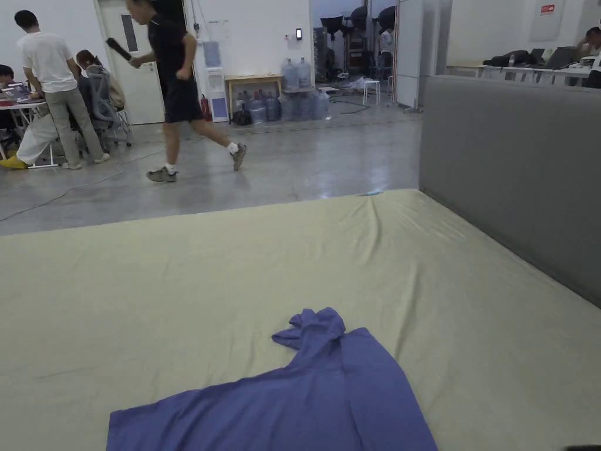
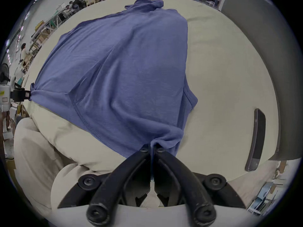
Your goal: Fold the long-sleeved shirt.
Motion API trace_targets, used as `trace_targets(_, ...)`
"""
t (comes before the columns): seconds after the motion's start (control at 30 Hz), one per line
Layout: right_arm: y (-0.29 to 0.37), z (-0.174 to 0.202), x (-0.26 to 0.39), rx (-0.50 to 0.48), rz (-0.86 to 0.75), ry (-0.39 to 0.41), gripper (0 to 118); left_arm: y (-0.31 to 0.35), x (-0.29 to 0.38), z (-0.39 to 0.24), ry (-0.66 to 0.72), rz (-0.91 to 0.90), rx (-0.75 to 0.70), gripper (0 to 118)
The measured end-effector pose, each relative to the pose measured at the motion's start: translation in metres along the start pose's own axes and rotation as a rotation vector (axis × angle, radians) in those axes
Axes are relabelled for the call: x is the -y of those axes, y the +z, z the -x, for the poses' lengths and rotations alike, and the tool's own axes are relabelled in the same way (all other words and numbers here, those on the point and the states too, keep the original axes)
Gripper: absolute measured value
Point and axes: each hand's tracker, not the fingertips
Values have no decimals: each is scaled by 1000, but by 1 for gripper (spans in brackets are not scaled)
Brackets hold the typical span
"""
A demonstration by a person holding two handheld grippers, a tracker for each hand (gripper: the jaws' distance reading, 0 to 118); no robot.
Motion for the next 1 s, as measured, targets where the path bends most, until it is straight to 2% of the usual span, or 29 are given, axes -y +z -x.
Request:
trace_targets(0.13,-6,-1,-3,-1,11,-1,0,-6,-2,6,24,1,6,0)
trace_targets(0.57,-10,-13,-2,-54,9,-83,0,-14,0,14,98,-18,14,1)
trace_targets(0.6,-8,-15,-5,-53,18,-83,4,-11,-2,15,115,-16,1,12)
trace_targets(0.63,-2,-17,-8,-70,42,-91,6,-5,-5,15,125,-6,-14,34)
trace_targets(0.67,9,-20,-13,-69,73,-157,15,4,-9,14,133,-8,-22,77)
trace_targets(0.7,24,-22,-17,-81,58,-192,34,21,-9,8,152,-77,16,102)
trace_targets(0.73,38,-20,-18,-77,13,-162,64,35,-11,6,165,-131,45,112)
trace_targets(0.77,59,-19,-21,-42,-74,-132,93,54,-15,1,168,-186,69,113)
trace_targets(0.83,94,-16,-25,-26,-165,-108,96,79,-19,-10,147,-250,76,113)
trace_targets(0.93,131,-5,-27,-62,-239,-96,96,108,-20,-34,64,-323,61,113)
trace_targets(1.0,141,2,-22,-86,-289,-139,96,119,-16,-54,4,-363,47,109)
